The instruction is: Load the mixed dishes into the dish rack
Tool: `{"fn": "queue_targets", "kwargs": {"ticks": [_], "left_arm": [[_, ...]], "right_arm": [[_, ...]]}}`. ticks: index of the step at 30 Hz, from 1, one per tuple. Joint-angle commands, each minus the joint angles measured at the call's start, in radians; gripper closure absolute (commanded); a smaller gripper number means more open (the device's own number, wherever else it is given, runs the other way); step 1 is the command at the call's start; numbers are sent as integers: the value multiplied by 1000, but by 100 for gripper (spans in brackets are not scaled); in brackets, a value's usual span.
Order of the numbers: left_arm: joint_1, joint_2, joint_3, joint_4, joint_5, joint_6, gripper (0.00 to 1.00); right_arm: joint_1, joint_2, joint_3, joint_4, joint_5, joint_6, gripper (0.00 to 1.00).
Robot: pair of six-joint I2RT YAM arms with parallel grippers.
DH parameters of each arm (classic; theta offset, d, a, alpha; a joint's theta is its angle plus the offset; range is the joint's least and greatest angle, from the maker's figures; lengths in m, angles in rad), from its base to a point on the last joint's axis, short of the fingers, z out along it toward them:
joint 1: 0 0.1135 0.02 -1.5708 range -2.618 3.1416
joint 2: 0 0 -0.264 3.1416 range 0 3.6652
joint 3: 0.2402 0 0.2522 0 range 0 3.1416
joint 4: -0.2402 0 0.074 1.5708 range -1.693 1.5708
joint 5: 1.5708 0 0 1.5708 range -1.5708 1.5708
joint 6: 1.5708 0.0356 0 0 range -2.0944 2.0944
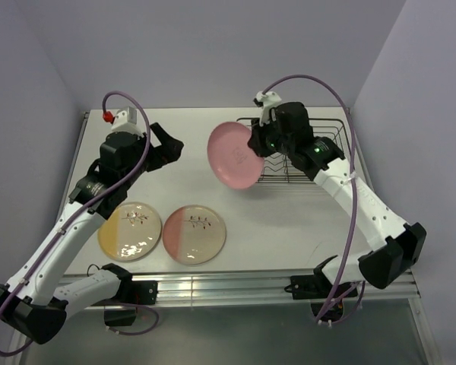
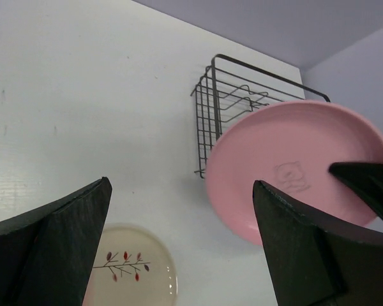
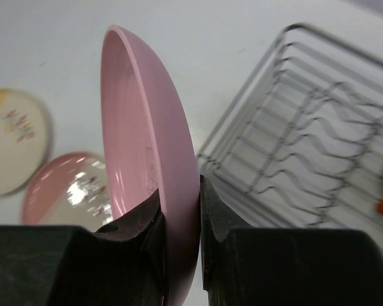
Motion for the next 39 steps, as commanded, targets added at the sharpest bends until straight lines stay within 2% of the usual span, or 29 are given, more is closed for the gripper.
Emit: {"fn": "queue_targets", "kwargs": {"ticks": [1, 2, 3, 5, 8, 10, 11, 12, 14, 16, 17, 19, 22, 24, 27, 34, 39], "left_arm": [[-2, 7, 14, 34, -101, -73, 1], [-2, 9, -27, 92, -52, -83, 1], [-2, 9, -54, 126, -23, -96, 1], [-2, 12, -125, 210, 27, -134, 1], [-3, 22, -188, 249, 73, -163, 1], [-6, 21, -217, 269, 97, -160, 2], [-8, 21, -246, 279, 106, -156, 3], [-8, 19, -257, 282, 114, -151, 3], [-11, 19, -285, 295, 128, -142, 4], [-14, 19, -299, 290, 149, -130, 4], [-15, 19, -306, 292, 151, -128, 5], [-18, 21, -328, 313, 166, -117, 5], [-18, 44, -317, 300, 154, -82, 4], [-17, 65, -306, 290, 153, -67, 4], [-17, 104, -297, 296, 171, -47, 4], [-17, 153, -335, 361, 185, -48, 5], [-17, 157, -362, 407, 206, -65, 5]], "right_arm": [[0, -124, -40, 213, 363, -134, 100], [-2, -134, -63, 302, 455, -181, 100], [-2, -145, -94, 348, 489, -287, 100], [-17, -134, -88, 407, 509, -369, 100], [-100, -56, 42, 370, 427, -432, 100], [-139, -41, 45, 417, 411, -531, 100], [-150, -30, 30, 462, 391, -591, 100], [-164, -26, 16, 479, 294, -742, 100], [-204, 16, 30, 558, 272, -844, 100], [-227, 42, 42, 559, 209, -933, 100], [-245, 53, 12, 612, 186, -1038, 100], [-270, 79, 35, 590, 93, -1102, 100], [-351, 126, 94, 438, -64, -1171, 100], [-394, 169, 148, 366, -116, -1246, 100], [-422, 215, 171, 344, -158, -1343, 100], [-428, 294, 308, 166, -330, -1473, 100], [-413, 287, 295, 116, -382, -1536, 100]]}}
